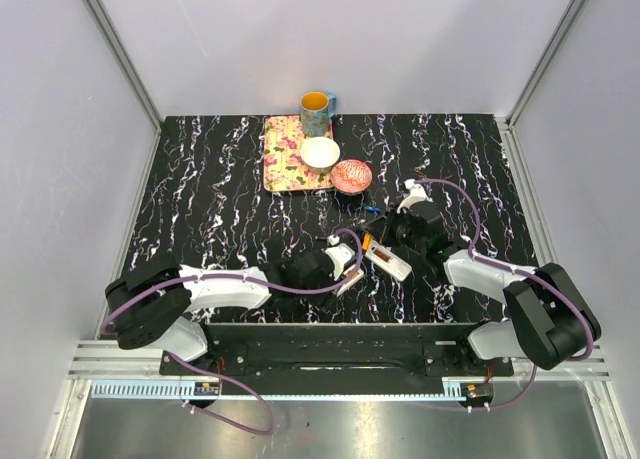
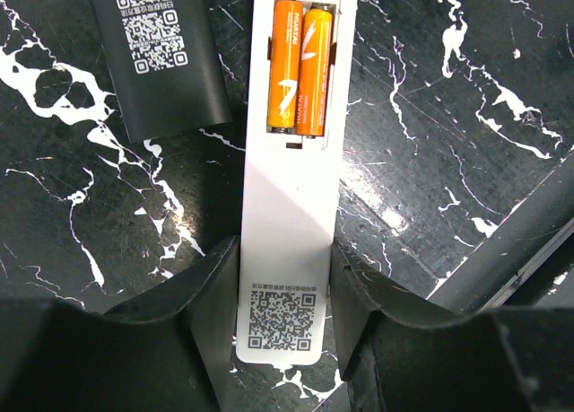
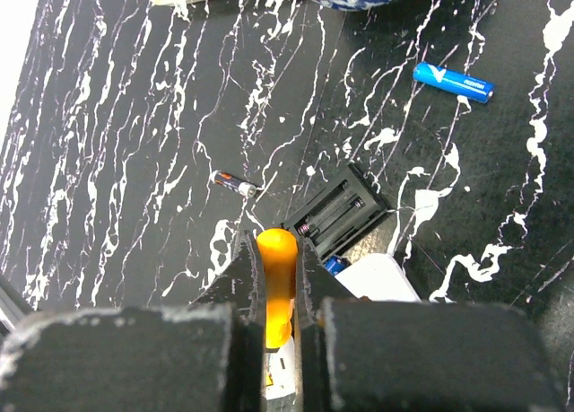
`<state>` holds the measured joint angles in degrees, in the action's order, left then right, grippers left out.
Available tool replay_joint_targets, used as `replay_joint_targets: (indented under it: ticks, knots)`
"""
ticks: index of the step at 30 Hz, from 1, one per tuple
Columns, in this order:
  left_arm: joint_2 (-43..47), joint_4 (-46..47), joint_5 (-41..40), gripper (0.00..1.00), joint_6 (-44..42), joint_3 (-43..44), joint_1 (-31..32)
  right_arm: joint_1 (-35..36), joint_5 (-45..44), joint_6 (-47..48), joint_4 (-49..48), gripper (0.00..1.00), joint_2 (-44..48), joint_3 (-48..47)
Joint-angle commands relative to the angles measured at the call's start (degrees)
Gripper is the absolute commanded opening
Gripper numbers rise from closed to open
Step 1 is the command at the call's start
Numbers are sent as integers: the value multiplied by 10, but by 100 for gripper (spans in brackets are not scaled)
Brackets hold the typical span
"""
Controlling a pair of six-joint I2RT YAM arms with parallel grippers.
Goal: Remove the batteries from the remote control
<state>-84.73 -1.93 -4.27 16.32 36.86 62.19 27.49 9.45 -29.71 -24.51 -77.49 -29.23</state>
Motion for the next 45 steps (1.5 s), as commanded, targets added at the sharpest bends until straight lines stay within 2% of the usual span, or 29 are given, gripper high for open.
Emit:
replay_joint_targets:
  ticks: [1,30,37,45]
  knots:
    - [-3,17,36,42,7,-11,7,8,-20,20,7,0,10,-1]
    - [-5,33,36,38,13,-15,7,49,-67,55,48,0,38,5]
    - [-4,33,37,37,13,-13,7,71,-117,62,65,0,14,-12]
    - [-3,33,37,29,15,-14,7,84,-105,37,44,0,-9,-13]
